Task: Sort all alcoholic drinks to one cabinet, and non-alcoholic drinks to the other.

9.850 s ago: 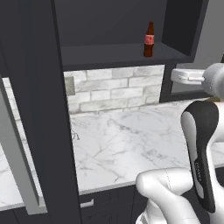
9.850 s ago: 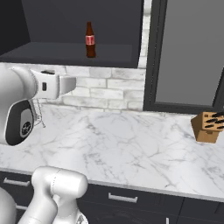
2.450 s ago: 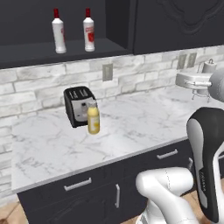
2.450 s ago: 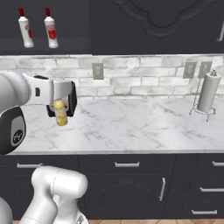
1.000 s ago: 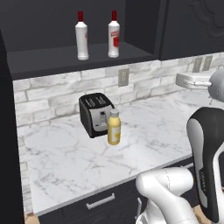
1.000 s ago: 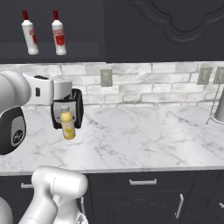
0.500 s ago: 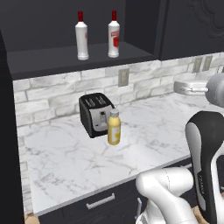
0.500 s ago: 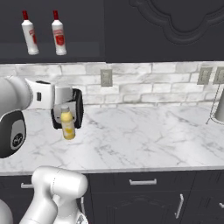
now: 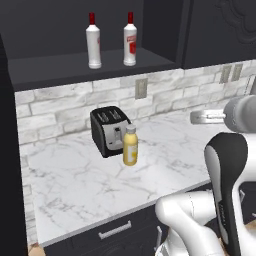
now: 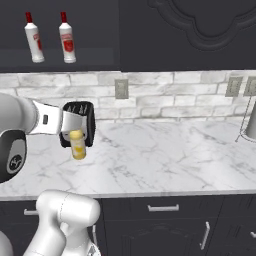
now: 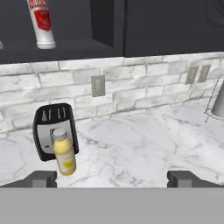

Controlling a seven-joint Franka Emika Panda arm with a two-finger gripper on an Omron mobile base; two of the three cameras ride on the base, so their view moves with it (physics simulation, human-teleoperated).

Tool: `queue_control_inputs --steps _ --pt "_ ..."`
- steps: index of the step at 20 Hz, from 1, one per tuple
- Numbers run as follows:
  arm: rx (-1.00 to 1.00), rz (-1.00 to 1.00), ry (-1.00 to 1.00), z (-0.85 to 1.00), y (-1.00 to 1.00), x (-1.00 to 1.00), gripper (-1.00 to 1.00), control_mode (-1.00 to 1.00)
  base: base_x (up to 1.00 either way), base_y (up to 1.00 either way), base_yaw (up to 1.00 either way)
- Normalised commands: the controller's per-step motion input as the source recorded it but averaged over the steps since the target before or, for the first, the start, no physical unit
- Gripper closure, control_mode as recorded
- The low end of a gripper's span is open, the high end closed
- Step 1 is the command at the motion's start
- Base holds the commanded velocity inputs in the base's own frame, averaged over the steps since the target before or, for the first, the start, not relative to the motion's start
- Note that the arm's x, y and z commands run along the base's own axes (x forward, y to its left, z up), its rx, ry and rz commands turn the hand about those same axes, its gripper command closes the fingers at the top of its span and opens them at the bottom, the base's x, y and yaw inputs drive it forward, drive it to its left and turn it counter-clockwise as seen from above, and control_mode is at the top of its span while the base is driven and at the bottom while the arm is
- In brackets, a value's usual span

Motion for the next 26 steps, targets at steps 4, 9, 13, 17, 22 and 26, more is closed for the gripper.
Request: queue_control_inputs --steps 4,9,13,17,22,26 --pt "-0.03 0.03 0.17 -0.41 0.08 -0.08 -1.0 -1.0 0.0 0.0 0.0" --pt "0.0 0.08 0.15 -0.46 0.1 -0.05 -1.0 -1.0 0.0 0.0 0.0" --pt "0.0 0.09 0.13 -0.45 0.2 0.05 -1.0 -1.0 0.0 0.0 0.0" --pt "0.0 0.05 0.2 -0.31 0.28 0.24 -1.0 -1.0 0.0 0.0 0.0" --pt "0.0 0.02 0.18 -0.21 0.27 0.25 -1.0 -1.0 0.0 0.0 0.0" --pt "0.0 0.03 0.02 -0.36 0.23 0.15 -1.0 -1.0 0.0 0.0 0.0"
